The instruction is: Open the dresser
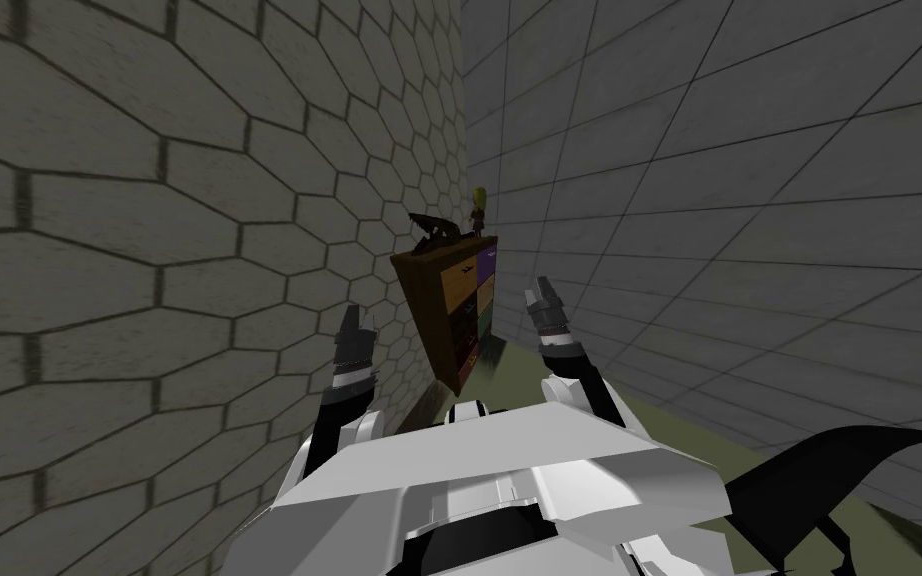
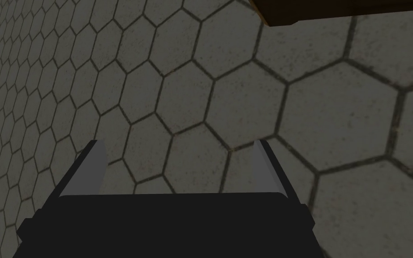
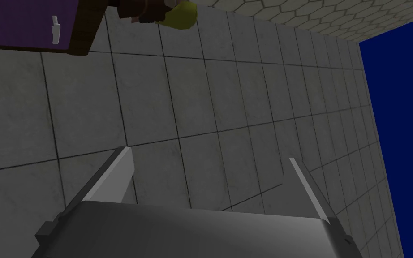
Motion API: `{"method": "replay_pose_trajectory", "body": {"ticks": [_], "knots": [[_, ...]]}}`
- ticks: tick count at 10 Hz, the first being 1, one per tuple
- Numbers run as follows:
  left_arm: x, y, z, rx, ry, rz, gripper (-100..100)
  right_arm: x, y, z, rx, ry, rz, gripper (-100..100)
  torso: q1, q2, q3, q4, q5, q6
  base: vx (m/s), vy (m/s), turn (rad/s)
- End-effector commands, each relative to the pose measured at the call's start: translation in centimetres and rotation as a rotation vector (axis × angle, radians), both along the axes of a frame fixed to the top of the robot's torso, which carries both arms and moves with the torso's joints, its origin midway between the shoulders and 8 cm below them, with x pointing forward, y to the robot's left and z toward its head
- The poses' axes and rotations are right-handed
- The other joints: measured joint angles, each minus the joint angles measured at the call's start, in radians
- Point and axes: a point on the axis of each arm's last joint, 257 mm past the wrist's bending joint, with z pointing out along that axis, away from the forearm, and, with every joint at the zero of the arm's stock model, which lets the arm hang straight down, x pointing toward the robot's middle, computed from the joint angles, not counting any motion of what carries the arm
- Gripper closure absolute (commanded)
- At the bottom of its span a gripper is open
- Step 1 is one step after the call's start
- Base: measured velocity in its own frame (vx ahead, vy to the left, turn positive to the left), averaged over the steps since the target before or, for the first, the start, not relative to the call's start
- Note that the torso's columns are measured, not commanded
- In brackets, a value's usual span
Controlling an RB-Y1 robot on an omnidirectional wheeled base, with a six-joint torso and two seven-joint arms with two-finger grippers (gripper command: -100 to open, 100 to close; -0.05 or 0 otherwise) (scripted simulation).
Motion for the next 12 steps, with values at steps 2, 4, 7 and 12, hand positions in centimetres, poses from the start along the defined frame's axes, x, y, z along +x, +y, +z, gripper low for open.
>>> {"method": "replay_pose_trajectory", "body": {"ticks": [2, 4, 7, 12], "knots": [[0.0, 0.0, 0.0, 0.000, 0.000, 0.000, 0, 0.4, 0.4, -1.0, -0.150, 0.010, -0.059, -100, 0.000, 0.002, 0.001, 0.001, 0.000, 0.000, 0.024, -0.006, 0.042], [0.0, 0.0, 0.0, 0.000, 0.000, 0.000, 0, 0.5, 0.6, -1.5, -0.223, 0.013, -0.094, -100, 0.000, 0.001, 0.000, 0.001, 0.000, 0.000, 0.023, -0.001, 0.030], [0.0, 0.0, 0.0, 0.000, 0.000, 0.000, 0, 0.7, 0.8, -2.0, -0.309, 0.014, -0.138, -100, 0.000, 0.001, 0.000, 0.001, 0.000, 0.000, 0.021, 0.000, 0.027], [0.0, 0.0, 0.0, 0.000, 0.000, 0.000, 0, 1.2, 1.2, -3.8, -0.522, 0.012, -0.234, -100, 0.000, 0.001, 0.000, 0.001, 0.000, 0.000, 0.026, -0.006, 0.039]]}}
